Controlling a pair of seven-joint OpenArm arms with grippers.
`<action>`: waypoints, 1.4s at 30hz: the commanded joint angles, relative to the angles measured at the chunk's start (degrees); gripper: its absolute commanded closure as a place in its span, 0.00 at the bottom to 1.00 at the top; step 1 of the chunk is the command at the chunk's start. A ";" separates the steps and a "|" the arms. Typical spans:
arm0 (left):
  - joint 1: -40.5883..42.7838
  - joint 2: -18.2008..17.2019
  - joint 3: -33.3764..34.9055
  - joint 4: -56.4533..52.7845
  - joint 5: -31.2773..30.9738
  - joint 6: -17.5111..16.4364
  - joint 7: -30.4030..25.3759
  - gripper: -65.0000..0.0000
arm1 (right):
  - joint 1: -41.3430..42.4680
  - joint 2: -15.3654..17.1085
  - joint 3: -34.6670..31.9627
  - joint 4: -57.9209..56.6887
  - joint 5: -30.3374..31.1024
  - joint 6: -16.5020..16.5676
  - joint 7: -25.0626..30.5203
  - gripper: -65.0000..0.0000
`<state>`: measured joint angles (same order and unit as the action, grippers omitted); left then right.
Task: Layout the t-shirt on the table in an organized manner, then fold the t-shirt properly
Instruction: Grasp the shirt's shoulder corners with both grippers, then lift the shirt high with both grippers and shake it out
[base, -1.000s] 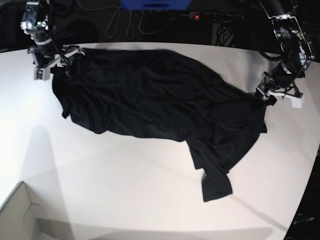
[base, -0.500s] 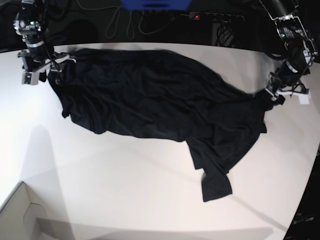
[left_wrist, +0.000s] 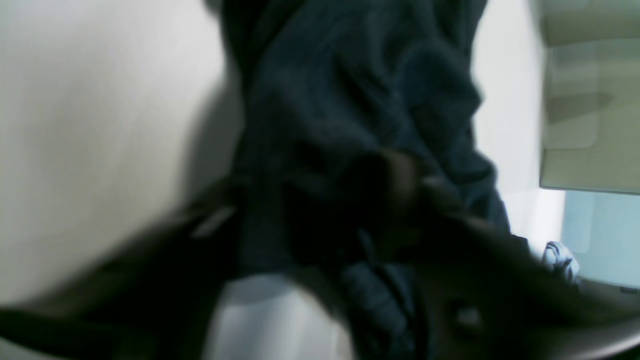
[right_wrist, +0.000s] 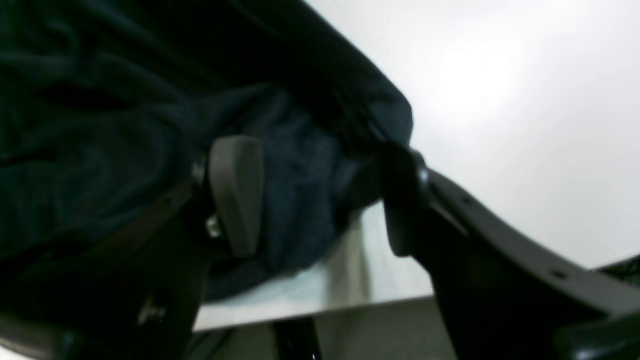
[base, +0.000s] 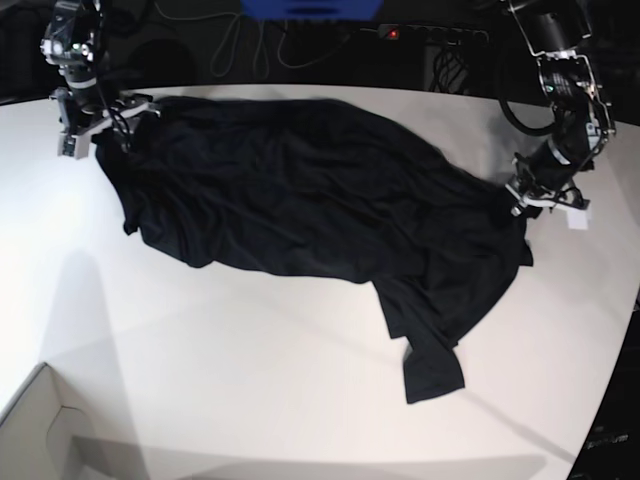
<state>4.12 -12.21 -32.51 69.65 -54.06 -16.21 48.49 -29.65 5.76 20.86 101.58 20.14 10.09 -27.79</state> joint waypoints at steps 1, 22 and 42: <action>-0.03 -0.32 0.12 0.20 1.01 0.87 1.66 0.81 | 0.07 0.61 0.28 0.09 0.30 0.15 1.11 0.42; -4.52 -6.39 -6.92 10.84 0.39 0.87 2.28 1.00 | 1.91 3.95 -3.24 2.20 0.30 0.15 1.02 1.00; -28.34 -12.80 -1.11 6.09 1.01 0.95 2.28 1.00 | 21.43 10.02 -2.62 12.31 0.21 0.15 0.85 1.00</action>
<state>-23.14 -23.81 -33.30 74.83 -52.14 -14.94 52.12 -8.62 14.98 17.96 112.86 20.10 10.59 -28.86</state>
